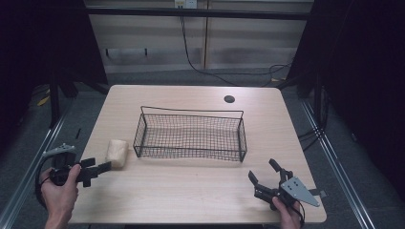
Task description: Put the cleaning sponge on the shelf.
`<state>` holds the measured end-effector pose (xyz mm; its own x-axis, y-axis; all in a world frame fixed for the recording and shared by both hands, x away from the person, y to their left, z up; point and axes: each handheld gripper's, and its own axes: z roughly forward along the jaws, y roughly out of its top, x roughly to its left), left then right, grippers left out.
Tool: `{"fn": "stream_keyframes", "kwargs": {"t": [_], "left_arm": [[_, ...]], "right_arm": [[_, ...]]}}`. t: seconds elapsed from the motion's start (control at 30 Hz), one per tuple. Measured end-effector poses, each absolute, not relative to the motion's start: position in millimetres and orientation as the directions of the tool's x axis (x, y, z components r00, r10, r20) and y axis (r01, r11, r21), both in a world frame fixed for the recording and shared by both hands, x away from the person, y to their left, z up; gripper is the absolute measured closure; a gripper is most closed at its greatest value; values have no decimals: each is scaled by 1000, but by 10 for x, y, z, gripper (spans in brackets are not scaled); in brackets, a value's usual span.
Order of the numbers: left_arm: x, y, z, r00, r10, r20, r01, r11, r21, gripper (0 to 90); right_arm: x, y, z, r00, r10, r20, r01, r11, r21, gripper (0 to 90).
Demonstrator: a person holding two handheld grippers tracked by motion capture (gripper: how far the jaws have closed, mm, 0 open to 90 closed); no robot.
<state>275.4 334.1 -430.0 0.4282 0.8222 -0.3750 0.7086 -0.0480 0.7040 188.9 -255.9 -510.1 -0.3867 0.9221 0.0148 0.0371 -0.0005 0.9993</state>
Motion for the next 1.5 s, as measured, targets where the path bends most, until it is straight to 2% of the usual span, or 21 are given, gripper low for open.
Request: {"fn": "stream_keyframes", "kwargs": {"t": [0.73, 0.9, 1.5], "left_arm": [[2767, 3301, -4172, 446, 814, -372, 704, -63, 707, 177], [2804, 3276, -4132, 438, 814, -380, 722, -68, 688, 177], [3185, 3139, -4032, 442, 836, -326, 793, -194, 577, 180]], "right_arm": [[1888, -2558, -5100, -385, 923, 18, 38, -4, 999, 136], [1887, -2558, -5101, -382, 924, 15, 37, -1, 999, 136], [1885, -2553, -5101, -382, 924, 13, 38, 2, 999, 136]]}}
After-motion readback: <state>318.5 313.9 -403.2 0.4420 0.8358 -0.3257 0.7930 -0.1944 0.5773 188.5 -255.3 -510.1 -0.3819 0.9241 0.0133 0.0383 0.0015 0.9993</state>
